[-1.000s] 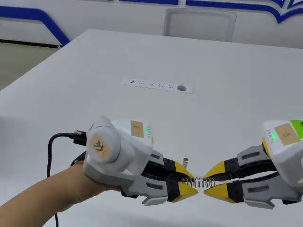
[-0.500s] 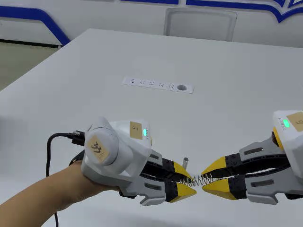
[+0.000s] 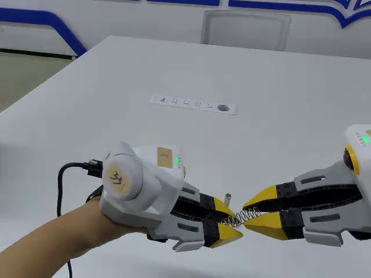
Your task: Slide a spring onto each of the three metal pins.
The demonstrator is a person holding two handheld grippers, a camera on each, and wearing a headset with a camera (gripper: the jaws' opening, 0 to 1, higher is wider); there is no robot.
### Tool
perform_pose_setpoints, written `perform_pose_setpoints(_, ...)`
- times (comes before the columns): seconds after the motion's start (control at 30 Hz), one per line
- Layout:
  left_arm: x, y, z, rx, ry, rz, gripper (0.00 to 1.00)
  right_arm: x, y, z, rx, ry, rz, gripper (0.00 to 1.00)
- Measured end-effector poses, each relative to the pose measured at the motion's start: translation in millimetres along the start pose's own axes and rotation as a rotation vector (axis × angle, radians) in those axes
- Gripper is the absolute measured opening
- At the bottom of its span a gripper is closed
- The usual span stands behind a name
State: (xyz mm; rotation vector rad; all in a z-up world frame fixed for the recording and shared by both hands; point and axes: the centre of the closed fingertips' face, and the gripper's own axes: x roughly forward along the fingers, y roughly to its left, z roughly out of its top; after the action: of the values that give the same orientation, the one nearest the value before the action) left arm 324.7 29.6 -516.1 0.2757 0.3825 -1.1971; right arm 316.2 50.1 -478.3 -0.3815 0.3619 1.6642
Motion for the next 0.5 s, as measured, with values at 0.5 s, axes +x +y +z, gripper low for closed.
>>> perform_pose_setpoints(0.5, 3.6, -3.4, 0.2, -0.010, -0.001, -0.010, 0.10, 8.9, 2.7, 11.8, 0.043, -0.047, 0.013, 0.11)
